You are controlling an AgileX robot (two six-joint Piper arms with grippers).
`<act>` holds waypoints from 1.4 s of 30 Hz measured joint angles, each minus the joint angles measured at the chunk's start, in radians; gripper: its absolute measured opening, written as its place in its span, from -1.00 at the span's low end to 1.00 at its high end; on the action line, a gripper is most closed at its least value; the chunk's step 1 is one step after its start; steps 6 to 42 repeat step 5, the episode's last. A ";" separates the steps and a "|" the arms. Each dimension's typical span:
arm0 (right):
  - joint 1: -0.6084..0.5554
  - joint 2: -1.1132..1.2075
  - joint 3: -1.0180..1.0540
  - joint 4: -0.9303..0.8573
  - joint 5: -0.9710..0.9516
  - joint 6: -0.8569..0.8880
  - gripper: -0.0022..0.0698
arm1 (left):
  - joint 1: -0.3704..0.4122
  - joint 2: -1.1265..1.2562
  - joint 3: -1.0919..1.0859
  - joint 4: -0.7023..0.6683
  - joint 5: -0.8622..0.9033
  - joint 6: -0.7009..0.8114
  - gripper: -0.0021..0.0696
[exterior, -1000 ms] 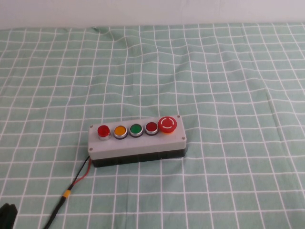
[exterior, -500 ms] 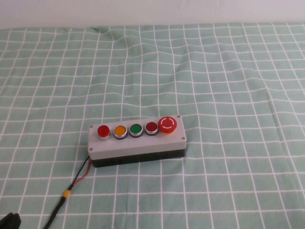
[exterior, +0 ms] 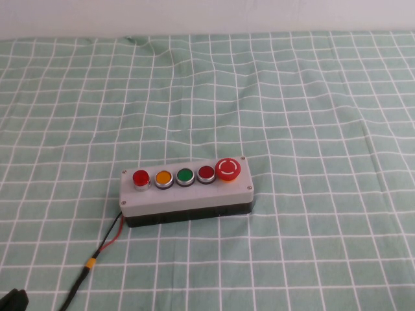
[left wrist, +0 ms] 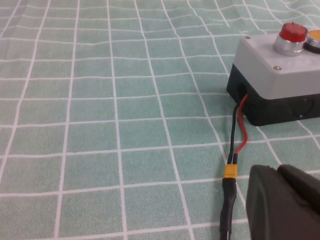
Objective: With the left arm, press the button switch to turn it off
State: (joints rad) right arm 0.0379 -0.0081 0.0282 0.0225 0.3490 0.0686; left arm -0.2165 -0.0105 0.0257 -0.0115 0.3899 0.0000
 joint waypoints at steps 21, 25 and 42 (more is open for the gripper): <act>0.000 0.000 0.000 0.000 0.000 0.000 -0.99 | 0.000 0.000 0.000 0.000 0.000 0.000 -0.95; 0.000 0.000 0.000 0.000 0.000 0.000 -0.99 | 0.000 0.000 0.000 0.000 0.000 0.000 -0.95; 0.000 0.000 0.000 0.000 0.000 0.000 -0.99 | 0.000 0.000 0.000 0.000 0.000 0.000 -0.95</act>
